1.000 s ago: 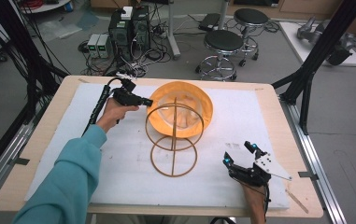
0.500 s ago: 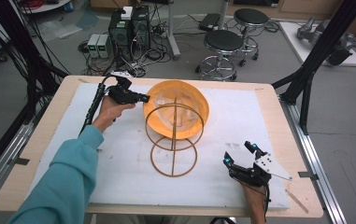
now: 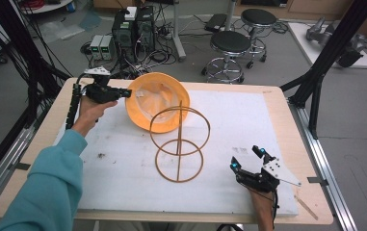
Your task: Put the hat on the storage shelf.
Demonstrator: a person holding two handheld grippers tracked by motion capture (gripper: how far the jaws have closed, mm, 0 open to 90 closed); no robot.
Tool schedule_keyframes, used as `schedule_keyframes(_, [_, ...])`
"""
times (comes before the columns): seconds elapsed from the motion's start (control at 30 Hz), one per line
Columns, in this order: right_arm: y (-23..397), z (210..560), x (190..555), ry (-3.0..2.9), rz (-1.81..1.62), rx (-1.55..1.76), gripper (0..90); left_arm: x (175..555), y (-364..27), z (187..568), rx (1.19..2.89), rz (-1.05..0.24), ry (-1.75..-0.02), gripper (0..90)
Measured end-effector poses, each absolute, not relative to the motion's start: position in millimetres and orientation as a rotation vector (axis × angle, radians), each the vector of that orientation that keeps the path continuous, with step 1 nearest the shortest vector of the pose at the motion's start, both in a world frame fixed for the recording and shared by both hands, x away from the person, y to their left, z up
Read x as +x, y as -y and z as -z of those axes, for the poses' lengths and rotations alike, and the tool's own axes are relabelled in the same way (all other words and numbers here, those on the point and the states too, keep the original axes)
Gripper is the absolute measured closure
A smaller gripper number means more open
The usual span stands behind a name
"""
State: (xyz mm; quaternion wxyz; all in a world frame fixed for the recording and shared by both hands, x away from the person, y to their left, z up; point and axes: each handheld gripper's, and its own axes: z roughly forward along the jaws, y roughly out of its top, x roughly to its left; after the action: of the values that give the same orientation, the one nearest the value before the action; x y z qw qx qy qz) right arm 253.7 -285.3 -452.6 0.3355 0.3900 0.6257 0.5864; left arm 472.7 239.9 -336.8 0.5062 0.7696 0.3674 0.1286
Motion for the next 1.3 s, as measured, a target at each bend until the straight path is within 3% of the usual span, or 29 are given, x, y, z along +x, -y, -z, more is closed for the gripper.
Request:
schedule_keyframes(0.3, [285,453,254,-1.634,-1.528,1.021,10.7,467,-276,327,1.855,-0.366,-0.936,85.9])
schedule_keyframes(0.67, [285,453,254,-1.634,-1.522,1.018,10.7,467,-289,319,1.880,-0.336,-0.953,85.9])
schedule_keyframes(1.3, [286,453,254,-1.627,-1.526,1.013,10.7,454,-299,288,1.938,-0.596,-0.916,86.0])
